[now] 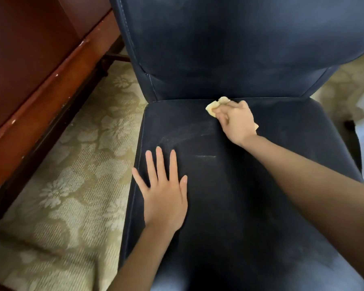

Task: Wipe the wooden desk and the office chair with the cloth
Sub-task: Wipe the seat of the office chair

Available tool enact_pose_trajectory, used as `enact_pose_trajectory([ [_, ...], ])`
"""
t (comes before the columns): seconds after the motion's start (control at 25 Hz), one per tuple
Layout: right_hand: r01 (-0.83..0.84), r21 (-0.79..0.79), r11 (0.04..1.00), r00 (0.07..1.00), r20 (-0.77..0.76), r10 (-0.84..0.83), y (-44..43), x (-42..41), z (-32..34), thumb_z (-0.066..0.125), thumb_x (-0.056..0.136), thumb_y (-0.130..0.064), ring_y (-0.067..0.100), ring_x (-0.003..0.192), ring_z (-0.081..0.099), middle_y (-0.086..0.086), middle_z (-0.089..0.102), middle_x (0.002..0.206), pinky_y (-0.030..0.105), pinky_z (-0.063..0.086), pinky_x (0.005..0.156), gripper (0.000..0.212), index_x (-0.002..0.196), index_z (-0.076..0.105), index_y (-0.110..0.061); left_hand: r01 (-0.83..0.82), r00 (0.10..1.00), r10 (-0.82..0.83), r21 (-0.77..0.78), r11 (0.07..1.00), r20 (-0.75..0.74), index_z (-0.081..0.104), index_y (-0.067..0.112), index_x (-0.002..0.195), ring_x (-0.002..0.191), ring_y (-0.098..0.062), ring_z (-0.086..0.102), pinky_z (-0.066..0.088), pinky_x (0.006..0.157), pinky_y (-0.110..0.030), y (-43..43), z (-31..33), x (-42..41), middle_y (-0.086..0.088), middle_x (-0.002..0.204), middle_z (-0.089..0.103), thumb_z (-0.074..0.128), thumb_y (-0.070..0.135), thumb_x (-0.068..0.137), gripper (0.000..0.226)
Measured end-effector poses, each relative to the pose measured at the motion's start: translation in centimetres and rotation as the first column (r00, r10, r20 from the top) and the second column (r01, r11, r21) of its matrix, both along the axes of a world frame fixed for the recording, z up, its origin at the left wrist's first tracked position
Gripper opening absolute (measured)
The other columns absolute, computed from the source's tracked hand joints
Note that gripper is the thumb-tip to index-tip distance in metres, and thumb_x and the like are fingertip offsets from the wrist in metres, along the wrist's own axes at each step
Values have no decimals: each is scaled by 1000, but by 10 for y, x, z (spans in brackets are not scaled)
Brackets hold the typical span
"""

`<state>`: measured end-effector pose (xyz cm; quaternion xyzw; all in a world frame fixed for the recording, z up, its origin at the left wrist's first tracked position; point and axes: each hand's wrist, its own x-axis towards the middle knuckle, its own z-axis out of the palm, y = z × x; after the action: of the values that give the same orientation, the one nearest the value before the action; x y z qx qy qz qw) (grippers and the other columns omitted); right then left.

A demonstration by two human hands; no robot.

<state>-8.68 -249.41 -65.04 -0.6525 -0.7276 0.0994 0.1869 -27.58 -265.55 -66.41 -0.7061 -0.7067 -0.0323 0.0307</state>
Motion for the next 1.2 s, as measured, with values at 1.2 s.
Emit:
enact_pose_trajectory([
  [1.2,-918,14,396,395,118,911,-237,187,13,65,88,-16,14,71,45,-16,62,81,2,24,76,16,93,74,-28,-283,958,283,-2,959,37,-5,20,151,144,-23,-17,-6,113,-54,-96,-5,116,-2,159,-13,12,45,99,60],
])
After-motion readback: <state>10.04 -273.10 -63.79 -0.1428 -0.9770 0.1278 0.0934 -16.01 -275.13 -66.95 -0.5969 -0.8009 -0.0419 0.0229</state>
